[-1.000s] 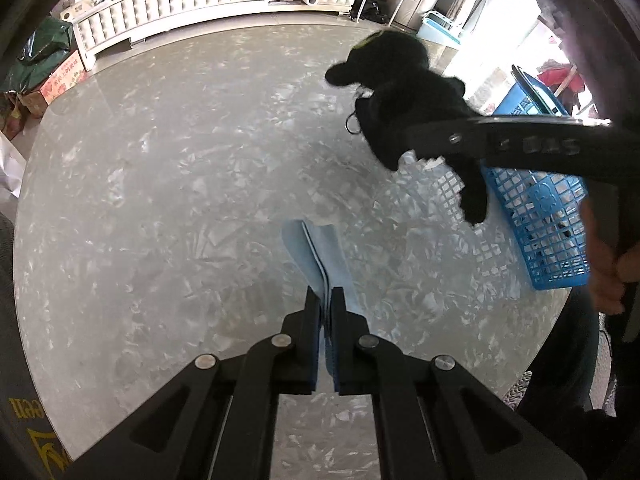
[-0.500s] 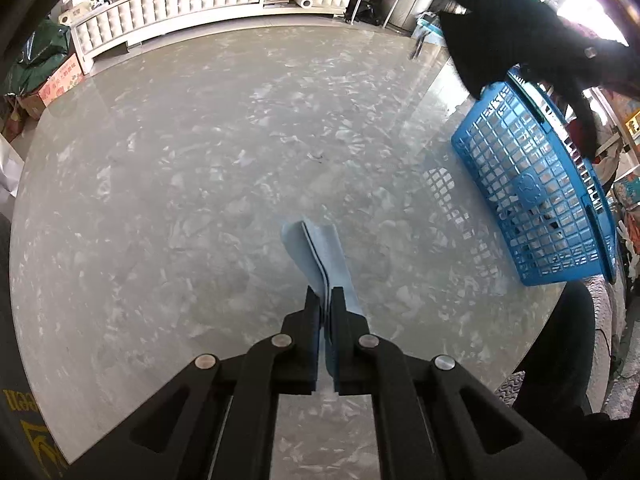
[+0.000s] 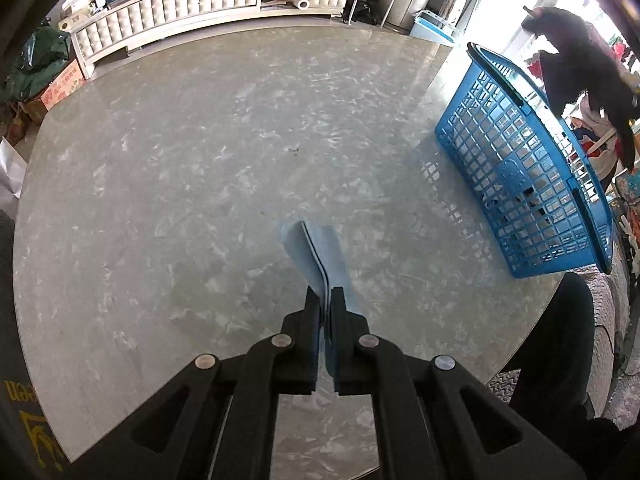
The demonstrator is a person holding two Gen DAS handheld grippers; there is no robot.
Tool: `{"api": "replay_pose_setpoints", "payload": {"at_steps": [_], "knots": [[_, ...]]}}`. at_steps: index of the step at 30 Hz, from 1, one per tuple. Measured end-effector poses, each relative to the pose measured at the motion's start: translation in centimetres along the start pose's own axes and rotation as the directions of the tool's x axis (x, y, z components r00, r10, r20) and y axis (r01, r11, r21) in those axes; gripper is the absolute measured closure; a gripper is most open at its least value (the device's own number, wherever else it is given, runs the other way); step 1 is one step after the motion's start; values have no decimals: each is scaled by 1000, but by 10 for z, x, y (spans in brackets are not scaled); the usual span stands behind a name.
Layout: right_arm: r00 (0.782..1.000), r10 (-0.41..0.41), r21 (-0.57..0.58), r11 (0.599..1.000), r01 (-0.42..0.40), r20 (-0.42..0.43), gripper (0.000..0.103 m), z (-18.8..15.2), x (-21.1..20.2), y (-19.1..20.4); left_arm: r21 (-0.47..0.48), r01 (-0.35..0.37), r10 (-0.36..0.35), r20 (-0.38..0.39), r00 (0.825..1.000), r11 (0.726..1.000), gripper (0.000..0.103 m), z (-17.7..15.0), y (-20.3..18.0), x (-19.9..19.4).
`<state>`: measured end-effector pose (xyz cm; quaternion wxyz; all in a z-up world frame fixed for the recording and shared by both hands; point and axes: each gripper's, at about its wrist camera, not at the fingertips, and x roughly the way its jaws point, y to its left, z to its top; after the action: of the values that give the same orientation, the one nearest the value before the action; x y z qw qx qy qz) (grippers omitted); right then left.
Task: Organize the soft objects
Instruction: 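Carry the black plush toy into the basket and release it with the right tool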
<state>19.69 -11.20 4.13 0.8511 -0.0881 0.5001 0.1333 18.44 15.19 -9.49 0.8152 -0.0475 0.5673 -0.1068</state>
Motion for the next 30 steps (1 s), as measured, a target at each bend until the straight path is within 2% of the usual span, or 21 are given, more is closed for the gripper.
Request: {"api": "replay_pose_setpoints", "payload": {"at_steps": [7,11,18,23,26,29,30], "knots": [[999,9,53,999,-7,-45,58,-20,25,-35,-7,-21,20,-5,1000,1000,99,2,4,-6],[996,-44,18,999,45,-72,58,-21,50,-39,-17,-21,21,-10,1000,1000,99,1,6,-5],[982,-38,8,999,40,-185,57,-24,91,-36,-29,-10,9,-22,1000,1000,99,4,9,2],[976,-41,3,999,43,-214,55,-26,101,-36,-24,-13,13,-32,999,1000,99,7,8,7],[973,-26,4,1000,28,-229,52,-26,104,-32,-23,-22,21,-38,999,1000,99,7,8,9],[974,-47,-10,999,46,-223,49,-27,105,-33,-19,-27,26,-38,999,999,99,6,7,8],[975,-52,-12,999,50,-218,44,-27,103,-32,-18,-27,26,-37,999,999,99,6,7,7]]}}
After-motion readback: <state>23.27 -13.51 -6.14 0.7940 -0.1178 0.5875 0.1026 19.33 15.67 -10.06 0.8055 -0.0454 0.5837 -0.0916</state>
